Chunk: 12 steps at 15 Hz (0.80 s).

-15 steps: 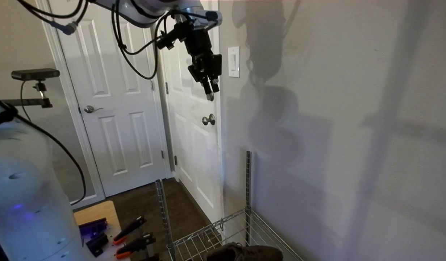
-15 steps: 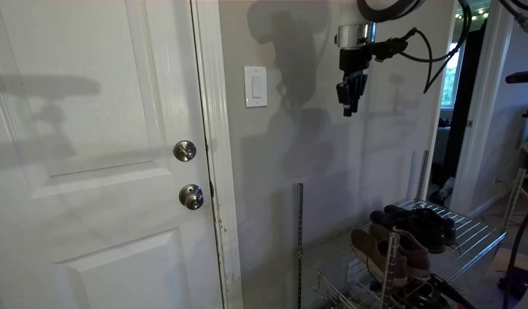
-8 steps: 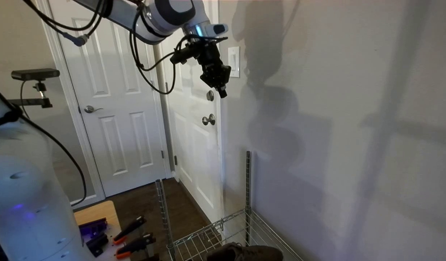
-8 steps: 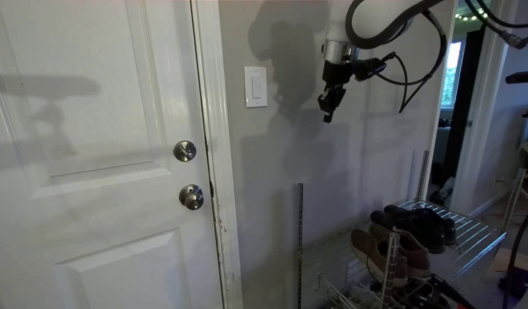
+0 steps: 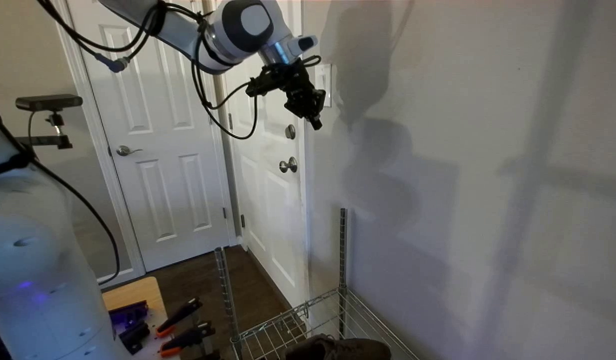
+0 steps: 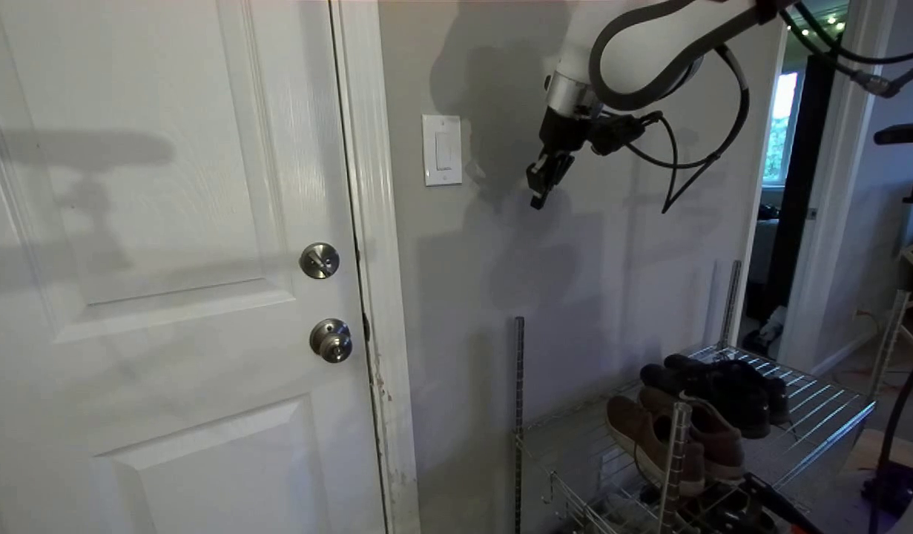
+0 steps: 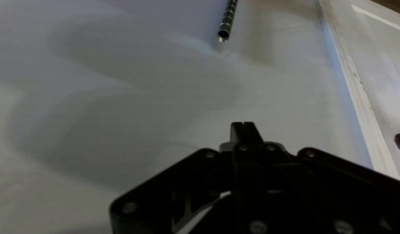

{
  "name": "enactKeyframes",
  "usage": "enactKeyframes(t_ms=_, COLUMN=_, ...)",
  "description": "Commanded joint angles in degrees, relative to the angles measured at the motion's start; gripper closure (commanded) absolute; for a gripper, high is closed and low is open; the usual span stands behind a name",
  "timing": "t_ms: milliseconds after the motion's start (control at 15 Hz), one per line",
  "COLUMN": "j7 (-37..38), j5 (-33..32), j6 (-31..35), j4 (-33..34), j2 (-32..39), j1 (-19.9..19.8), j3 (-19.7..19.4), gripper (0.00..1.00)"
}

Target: Switch on the light

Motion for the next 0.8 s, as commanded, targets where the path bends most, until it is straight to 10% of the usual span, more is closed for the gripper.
enactKeyframes(t_ms=0, j7=-0.8, j5=-0.4, j6=4.2, j4=-1.9, j2=-1.3, j1=0.7, j3=0.4, gripper=0.96)
enactKeyframes(t_ms=733, j7=-0.5, j5=-1.1, j6=19.1, j4=-4.1, j2=-2.0, j1=3.2, j3=2.2, gripper=0.96)
